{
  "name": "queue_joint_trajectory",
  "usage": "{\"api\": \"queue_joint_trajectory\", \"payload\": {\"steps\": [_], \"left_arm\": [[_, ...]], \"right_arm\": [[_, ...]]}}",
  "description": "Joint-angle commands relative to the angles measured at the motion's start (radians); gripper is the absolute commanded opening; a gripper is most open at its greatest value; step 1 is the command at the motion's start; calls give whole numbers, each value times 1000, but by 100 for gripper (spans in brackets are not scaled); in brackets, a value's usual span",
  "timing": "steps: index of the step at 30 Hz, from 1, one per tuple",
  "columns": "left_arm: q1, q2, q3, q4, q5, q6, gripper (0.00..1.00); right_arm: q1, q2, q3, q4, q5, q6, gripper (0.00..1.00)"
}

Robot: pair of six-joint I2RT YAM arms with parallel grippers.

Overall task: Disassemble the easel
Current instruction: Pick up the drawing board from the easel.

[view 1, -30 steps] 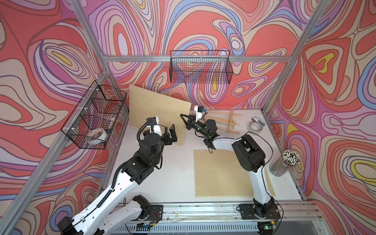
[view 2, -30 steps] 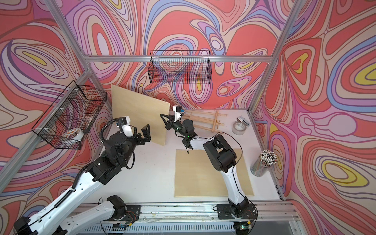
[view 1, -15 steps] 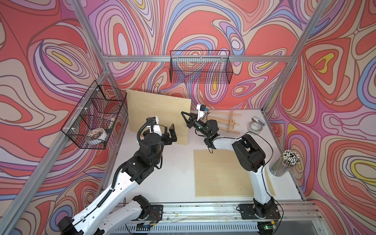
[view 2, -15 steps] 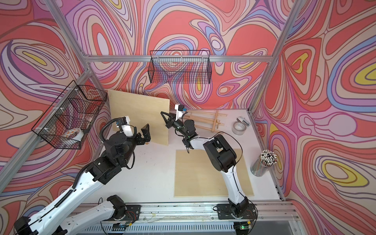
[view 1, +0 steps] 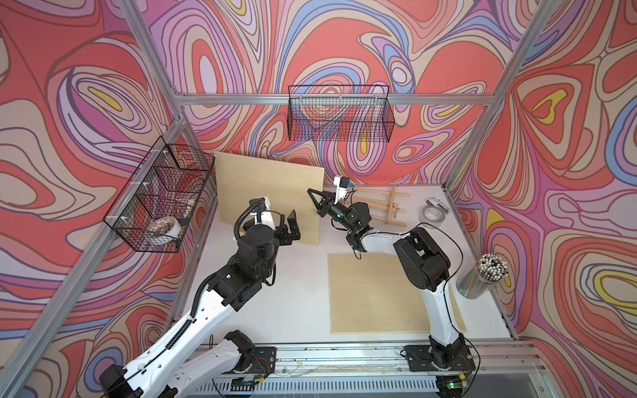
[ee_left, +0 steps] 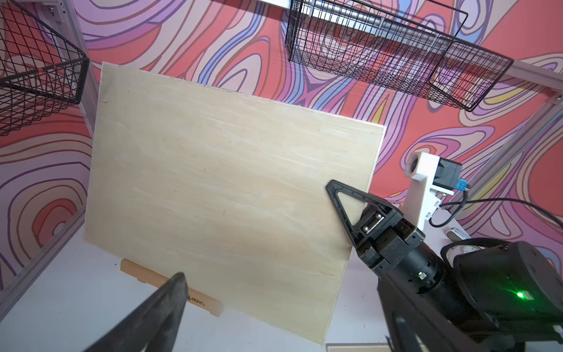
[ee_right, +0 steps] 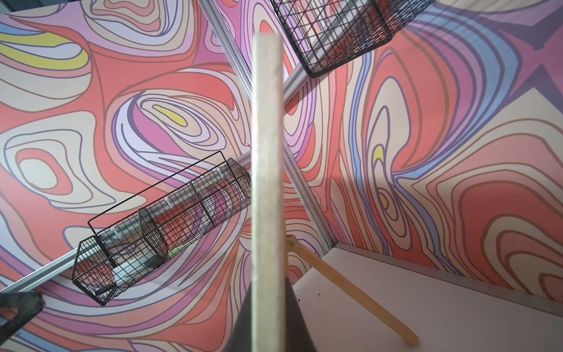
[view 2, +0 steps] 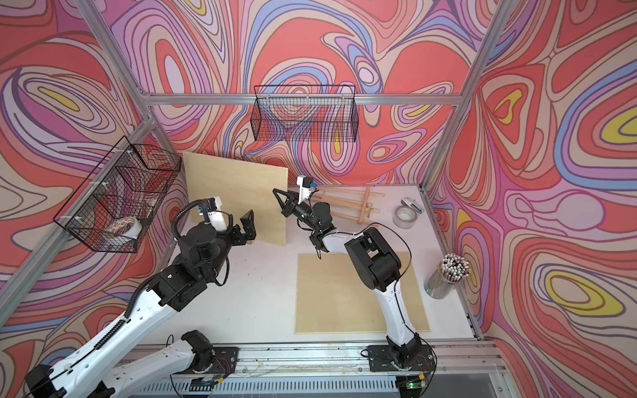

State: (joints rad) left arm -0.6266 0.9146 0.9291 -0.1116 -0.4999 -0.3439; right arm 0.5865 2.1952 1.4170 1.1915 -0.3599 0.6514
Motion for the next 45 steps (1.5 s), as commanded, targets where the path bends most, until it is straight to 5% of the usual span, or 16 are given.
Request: {"api": "queue_joint_trajectory", "payload": {"steps": [1,19,32,39,45], "left_arm": [[7,3,10,-12,-28,4,100],[7,8,14,-16,-23,2,100],[7,-25,43,-35,40,30,100],[6,-51,106,-57,229,88,100],[5,-19,242,-170,425,84,100]], "right_arm": [[-10,-149,73,298,48,82,0],[-10,-308,30,217,52,32,0],[-10,-617,-89,-77,72,-3,0],[-24,-824,-150,-385,89,-12,0],[-153,-962,-179,-523,3,156,0]]}}
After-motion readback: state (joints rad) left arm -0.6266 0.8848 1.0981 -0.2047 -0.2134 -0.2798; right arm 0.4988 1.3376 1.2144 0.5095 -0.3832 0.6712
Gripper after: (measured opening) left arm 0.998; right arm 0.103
